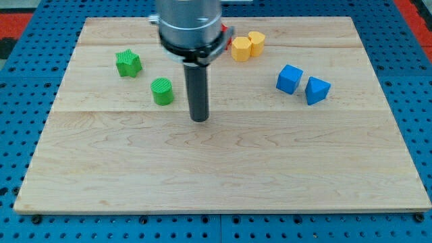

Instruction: Push the green circle to the bottom left of the blue cube

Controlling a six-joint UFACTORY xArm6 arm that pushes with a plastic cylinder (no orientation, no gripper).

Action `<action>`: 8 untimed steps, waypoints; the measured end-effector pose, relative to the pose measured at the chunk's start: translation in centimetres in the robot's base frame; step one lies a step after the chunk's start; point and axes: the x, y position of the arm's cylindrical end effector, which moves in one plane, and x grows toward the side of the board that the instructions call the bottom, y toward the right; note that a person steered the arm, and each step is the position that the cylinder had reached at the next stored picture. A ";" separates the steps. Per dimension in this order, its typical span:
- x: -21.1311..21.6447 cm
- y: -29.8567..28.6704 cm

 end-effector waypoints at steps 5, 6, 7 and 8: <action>-6.1 -5.0; -5.7 5.7; -8.3 -3.2; -9.0 1.2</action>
